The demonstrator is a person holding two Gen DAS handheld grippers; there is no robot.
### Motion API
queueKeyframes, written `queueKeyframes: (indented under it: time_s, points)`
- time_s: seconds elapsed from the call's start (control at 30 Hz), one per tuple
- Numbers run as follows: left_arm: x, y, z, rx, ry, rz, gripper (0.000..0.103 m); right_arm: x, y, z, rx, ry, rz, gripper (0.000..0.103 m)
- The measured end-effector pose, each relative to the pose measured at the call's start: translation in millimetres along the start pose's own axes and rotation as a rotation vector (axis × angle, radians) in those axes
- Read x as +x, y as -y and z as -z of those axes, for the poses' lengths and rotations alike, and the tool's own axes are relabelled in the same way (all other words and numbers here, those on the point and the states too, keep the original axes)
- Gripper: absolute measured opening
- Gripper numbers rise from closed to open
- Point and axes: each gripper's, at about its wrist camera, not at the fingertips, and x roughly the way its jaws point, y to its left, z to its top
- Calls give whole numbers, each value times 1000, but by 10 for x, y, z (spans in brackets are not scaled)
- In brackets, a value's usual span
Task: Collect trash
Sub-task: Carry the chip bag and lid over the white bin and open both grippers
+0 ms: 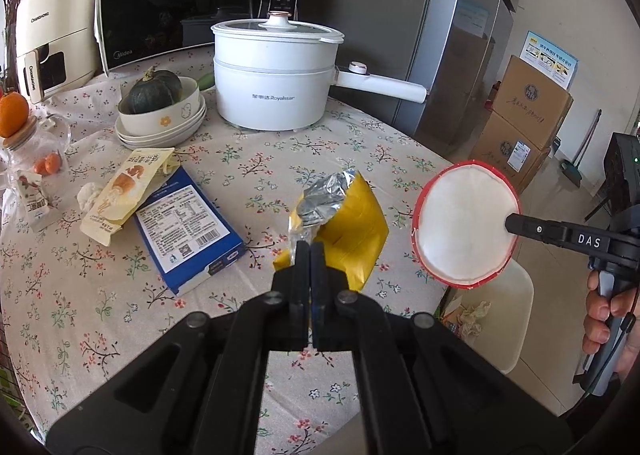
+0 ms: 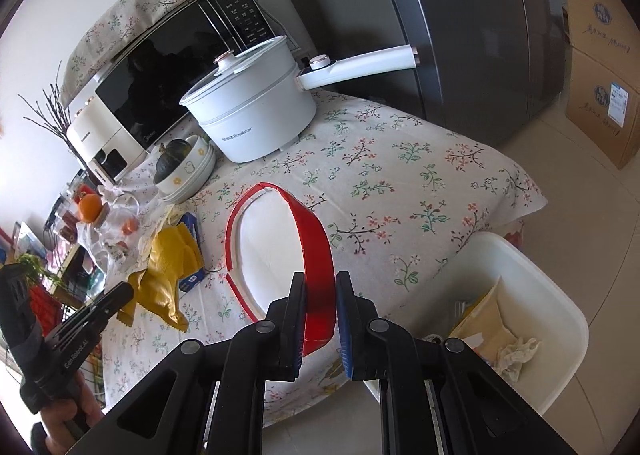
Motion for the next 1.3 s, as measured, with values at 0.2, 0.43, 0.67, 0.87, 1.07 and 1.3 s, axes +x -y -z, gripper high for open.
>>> queueKeyframes:
  time_s: [0.2,0.43,0.67,0.87,1.07,1.3]
  points:
    - [88,262,0,33,-10,32,1,-147,346,41,33,9,42,15]
    - [197,587,26,75,-30,71,1,-316,719,105,71,16,87,15]
    - [326,1021,103,144,-58,116,1,-441,1024,178,111,15,136,15]
    - [417,1374,176,203,-79,155,1,-541,1228,226,141,16,163,15]
    - [555,1663,294,260,-103,175,1,-621,1423,292,165,1,198,15]
    - [716,1860,401,299,-126,175,1,-686,1630,391,190,-21,232,15]
